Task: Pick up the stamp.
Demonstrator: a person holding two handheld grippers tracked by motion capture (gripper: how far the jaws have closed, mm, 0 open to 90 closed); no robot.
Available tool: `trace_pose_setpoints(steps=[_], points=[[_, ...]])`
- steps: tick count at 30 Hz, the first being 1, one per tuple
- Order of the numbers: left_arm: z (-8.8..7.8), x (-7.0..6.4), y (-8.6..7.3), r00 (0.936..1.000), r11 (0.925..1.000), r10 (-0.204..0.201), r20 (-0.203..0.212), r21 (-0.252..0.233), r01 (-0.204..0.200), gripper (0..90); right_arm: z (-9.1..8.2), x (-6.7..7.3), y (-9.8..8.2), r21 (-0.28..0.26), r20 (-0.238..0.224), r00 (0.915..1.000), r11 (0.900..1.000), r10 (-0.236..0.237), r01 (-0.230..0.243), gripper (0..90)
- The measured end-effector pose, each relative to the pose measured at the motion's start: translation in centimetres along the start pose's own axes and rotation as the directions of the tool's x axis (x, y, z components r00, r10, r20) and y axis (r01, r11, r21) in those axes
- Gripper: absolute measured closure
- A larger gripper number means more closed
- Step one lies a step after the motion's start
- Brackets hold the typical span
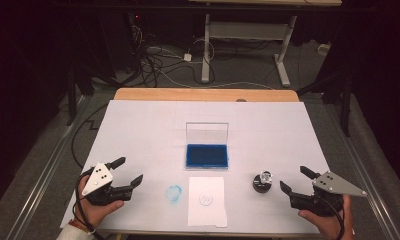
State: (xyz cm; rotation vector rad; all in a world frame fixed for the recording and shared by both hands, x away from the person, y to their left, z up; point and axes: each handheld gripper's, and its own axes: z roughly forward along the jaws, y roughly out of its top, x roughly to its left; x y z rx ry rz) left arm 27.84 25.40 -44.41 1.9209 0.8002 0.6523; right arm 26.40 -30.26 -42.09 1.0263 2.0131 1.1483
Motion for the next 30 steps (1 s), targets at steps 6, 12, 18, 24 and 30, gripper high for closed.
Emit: trace_pose_setpoints(steps=[6,12,18,24,30], points=[[0.5,-0.7,0.0,0.9997,0.999,0.022,-0.006,0.039,-0.022,21.8,0.3,0.0,0.0,0.036,-0.023,0.9997,0.999,-0.008,0.008,19.8],[0.7,-1.1,-0.4,0.9993,0.9968,0.034,0.013,0.071,-0.035,21.2,1.0,0.0,0.6,0.067,-0.049,0.9988,0.998,-0.009,0.013,18.8],[1.0,-1.4,-0.5,0.9984,0.9913,0.054,0.015,0.119,-0.056,20.6,2.7,0.5,1.9,0.159,-0.15,0.9876,0.985,-0.046,0.07,21.4],[1.5,-1.7,-0.6,0.9982,0.9885,0.056,0.024,0.139,-0.058,20.6,3.8,1.4,3.2,0.206,-0.171,0.982,0.972,-0.079,0.114,20.0],[1.6,-1.9,-0.7,0.9968,0.9845,0.067,0.042,0.159,-0.073,20.7,6.5,2.0,3.3,0.303,-0.189,0.9782,0.943,-0.085,0.141,25.3]])
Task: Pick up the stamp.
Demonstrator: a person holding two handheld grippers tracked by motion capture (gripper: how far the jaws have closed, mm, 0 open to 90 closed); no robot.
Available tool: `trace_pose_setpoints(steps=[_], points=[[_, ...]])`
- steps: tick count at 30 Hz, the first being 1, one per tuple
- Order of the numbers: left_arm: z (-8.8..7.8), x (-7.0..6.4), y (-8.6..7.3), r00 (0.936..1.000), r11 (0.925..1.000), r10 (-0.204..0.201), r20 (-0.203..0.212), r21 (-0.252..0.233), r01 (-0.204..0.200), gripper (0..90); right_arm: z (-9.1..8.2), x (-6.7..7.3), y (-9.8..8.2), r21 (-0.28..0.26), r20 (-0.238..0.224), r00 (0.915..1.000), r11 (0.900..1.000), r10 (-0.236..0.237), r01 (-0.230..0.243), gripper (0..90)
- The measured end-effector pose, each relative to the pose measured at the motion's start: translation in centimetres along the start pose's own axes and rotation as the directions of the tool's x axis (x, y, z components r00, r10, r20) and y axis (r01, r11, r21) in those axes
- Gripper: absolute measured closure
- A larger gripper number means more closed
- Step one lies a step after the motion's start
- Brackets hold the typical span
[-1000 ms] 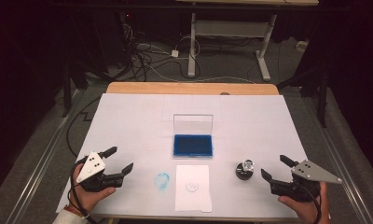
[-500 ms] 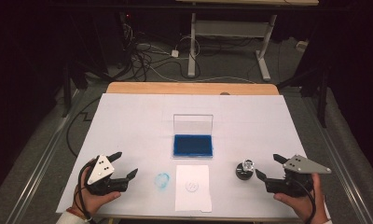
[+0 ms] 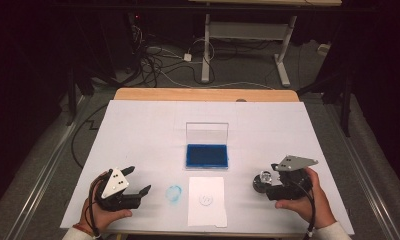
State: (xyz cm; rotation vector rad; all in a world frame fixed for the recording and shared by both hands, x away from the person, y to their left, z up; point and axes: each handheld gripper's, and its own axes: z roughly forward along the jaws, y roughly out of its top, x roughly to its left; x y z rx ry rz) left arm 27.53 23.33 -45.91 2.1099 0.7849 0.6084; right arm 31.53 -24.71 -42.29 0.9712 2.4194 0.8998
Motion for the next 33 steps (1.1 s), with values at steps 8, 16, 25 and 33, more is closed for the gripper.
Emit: trace_pose_setpoints(steps=[8,16,25,33], points=[[0.26,0.17,-0.09,1.0,0.9999,0.0,-0.003,0.017,0.0,20.6,0.69,-0.17,0.55,0.054,-0.003,0.9999,0.998,-0.013,0.013,36.6],[0.4,0.06,-0.04,0.9999,0.9996,0.012,-0.004,0.027,-0.012,20.6,0.62,-0.31,0.45,0.061,-0.007,0.9998,0.998,-0.017,0.017,47.9],[0.6,0.07,-0.07,0.9999,0.9993,0.008,0.012,0.037,-0.008,20.6,0.86,-0.44,0.48,0.065,-0.023,0.9996,0.998,-0.017,0.018,51.9],[0.77,-0.51,0.2,0.998,0.9974,0.047,0.043,0.052,-0.049,21.6,0.93,-0.39,0.75,0.077,-0.033,0.999,0.996,-0.031,0.034,57.0]])
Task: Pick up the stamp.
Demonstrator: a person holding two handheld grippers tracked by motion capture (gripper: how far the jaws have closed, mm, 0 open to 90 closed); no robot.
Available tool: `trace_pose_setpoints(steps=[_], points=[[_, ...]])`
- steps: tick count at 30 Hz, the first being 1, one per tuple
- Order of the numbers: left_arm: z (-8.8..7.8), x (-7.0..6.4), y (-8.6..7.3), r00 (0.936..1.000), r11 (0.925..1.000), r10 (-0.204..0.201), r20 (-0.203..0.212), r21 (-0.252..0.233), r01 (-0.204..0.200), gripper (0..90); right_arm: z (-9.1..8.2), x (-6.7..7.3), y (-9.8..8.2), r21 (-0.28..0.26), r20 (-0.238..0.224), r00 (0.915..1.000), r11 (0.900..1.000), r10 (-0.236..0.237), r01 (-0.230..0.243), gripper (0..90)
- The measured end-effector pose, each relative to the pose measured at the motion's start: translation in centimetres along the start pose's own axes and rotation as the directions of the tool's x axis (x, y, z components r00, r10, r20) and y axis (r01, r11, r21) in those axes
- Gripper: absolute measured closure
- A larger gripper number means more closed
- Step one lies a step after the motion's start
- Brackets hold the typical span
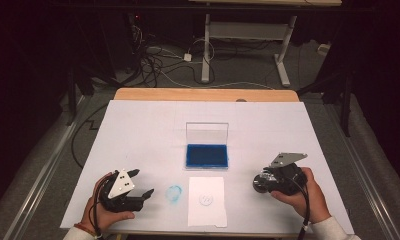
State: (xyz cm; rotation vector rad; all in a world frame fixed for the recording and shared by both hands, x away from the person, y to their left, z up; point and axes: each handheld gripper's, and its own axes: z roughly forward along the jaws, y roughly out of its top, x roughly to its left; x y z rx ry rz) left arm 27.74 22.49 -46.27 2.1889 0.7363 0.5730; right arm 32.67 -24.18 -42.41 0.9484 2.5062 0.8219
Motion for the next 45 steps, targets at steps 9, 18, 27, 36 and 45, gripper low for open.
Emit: trace_pose_setpoints(steps=[9,18,27,36,45], points=[[-0.3,0.3,0.0,0.9995,0.9988,-0.022,0.021,-0.044,0.023,20.7,-0.3,-0.2,0.0,-0.01,0.009,0.9999,1.0,-0.014,0.014,57.2],[0.1,0.8,0.1,0.9998,0.9986,-0.02,0.004,-0.049,0.02,18.2,-1.8,-1.0,0.6,-0.124,0.066,0.9978,0.992,0.007,0.001,57.2],[-0.3,0.5,0.1,1.0,0.9982,-0.005,-0.002,-0.059,0.005,17.6,-2.8,-0.6,2.6,-0.215,0.1,0.9945,0.975,-0.031,0.052,57.3],[-0.2,0.6,-0.1,0.9999,0.9987,-0.007,-0.009,-0.05,0.007,17.6,-3.2,-0.5,4.5,-0.291,0.11,0.9934,0.955,-0.033,0.064,57.3],[-0.1,0.8,-0.3,0.9994,0.9985,-0.032,-0.012,-0.045,0.032,17.6,-2.6,-0.6,7.1,-0.36,0.107,0.9931,0.929,-0.049,0.084,57.3]])
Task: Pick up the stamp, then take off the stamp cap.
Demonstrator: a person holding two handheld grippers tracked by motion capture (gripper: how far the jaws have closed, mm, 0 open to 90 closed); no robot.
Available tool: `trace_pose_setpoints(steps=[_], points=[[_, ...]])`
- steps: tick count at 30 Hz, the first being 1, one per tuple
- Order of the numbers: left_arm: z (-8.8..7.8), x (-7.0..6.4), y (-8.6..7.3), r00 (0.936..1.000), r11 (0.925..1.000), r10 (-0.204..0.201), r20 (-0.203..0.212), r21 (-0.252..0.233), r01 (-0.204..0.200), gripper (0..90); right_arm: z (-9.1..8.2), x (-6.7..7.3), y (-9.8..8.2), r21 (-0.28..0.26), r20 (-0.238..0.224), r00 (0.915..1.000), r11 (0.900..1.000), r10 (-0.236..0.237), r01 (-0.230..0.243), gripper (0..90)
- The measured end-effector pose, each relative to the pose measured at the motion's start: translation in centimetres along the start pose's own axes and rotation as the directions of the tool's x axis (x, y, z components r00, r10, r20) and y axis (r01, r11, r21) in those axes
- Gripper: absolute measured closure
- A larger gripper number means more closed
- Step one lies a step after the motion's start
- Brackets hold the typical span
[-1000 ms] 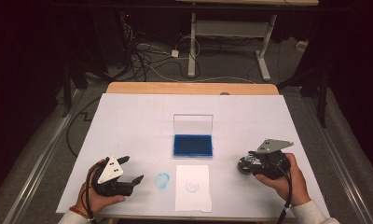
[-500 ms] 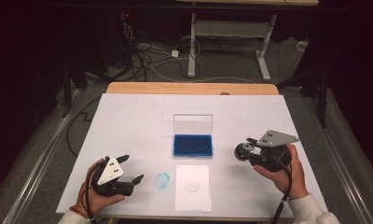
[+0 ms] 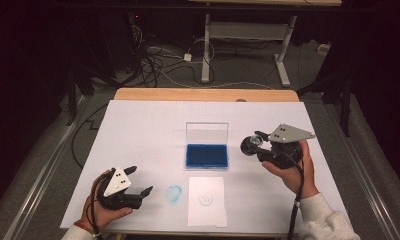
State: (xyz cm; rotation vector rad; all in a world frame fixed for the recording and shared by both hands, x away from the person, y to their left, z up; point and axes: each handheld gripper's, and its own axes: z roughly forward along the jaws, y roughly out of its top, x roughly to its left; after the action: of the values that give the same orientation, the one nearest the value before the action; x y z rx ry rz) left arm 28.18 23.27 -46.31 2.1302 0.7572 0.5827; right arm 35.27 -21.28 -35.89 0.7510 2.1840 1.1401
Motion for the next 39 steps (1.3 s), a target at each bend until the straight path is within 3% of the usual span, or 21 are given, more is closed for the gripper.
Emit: trace_pose_setpoints(steps=[16,20,24,30,33,39], points=[[0.2,-0.2,0.1,1.0,1.0,0.003,0.001,0.002,-0.003,17.6,1.3,1.3,0.9,-0.038,-0.043,0.999,0.999,0.014,-0.016,57.2],[0.3,-0.2,0.3,0.9994,0.9999,0.011,-0.033,-0.004,-0.011,17.6,1.8,1.4,1.1,-0.045,-0.055,0.9982,0.999,0.022,-0.025,57.3],[0.6,-0.1,0.7,0.9995,1.0,0.009,-0.031,-0.003,-0.01,17.9,2.5,1.6,1.2,-0.05,-0.073,0.9968,0.998,0.032,-0.036,57.3],[2.3,-0.7,2.5,0.9986,0.9985,0.053,0.002,-0.009,-0.053,19.1,3.3,2.4,1.7,-0.075,-0.115,0.9919,0.995,0.054,-0.063,57.3],[3.0,-1.4,3.6,0.9963,0.9973,0.067,0.054,-0.032,-0.065,18.8,3.7,3.1,2.1,-0.093,-0.145,0.9875,0.993,0.062,-0.076,57.3],[4.7,-3.5,6.1,0.9861,0.9897,0.129,0.105,-0.076,-0.121,17.8,5.0,5.5,2.9,-0.107,-0.243,0.9672,0.989,0.074,-0.102,57.3]])
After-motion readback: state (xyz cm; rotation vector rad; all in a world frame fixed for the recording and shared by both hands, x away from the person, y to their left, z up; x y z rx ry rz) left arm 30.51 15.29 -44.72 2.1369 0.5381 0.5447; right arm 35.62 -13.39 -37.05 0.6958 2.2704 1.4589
